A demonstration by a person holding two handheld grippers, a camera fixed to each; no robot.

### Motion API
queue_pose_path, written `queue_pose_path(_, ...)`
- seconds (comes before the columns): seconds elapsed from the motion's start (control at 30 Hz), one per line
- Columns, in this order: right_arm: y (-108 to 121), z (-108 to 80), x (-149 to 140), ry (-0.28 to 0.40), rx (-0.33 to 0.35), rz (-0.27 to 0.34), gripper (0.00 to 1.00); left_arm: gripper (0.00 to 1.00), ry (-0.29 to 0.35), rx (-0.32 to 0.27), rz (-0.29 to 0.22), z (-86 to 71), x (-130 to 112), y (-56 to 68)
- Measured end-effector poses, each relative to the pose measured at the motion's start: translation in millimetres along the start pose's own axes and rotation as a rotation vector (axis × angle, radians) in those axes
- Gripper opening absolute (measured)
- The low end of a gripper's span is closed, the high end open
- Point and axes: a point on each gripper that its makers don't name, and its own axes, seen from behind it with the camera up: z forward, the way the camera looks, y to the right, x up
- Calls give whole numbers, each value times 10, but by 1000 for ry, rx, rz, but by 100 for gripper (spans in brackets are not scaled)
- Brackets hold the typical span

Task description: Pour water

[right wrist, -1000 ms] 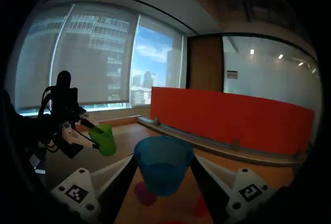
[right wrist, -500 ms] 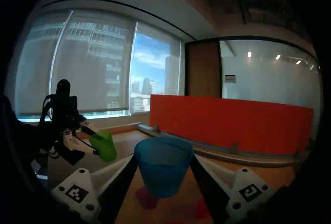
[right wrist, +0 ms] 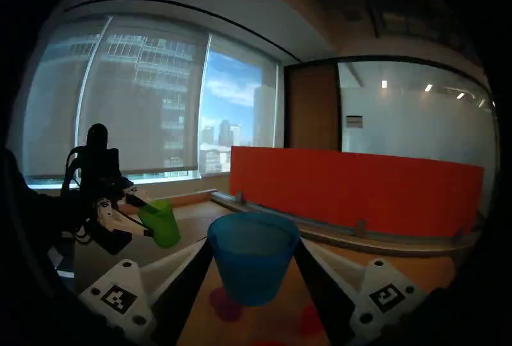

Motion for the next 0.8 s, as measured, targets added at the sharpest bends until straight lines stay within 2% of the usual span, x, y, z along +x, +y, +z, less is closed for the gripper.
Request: queue_pose_path(0.8,-51,-23,13,3,10,1,90,82,46,-18,-9,-39,147,70)
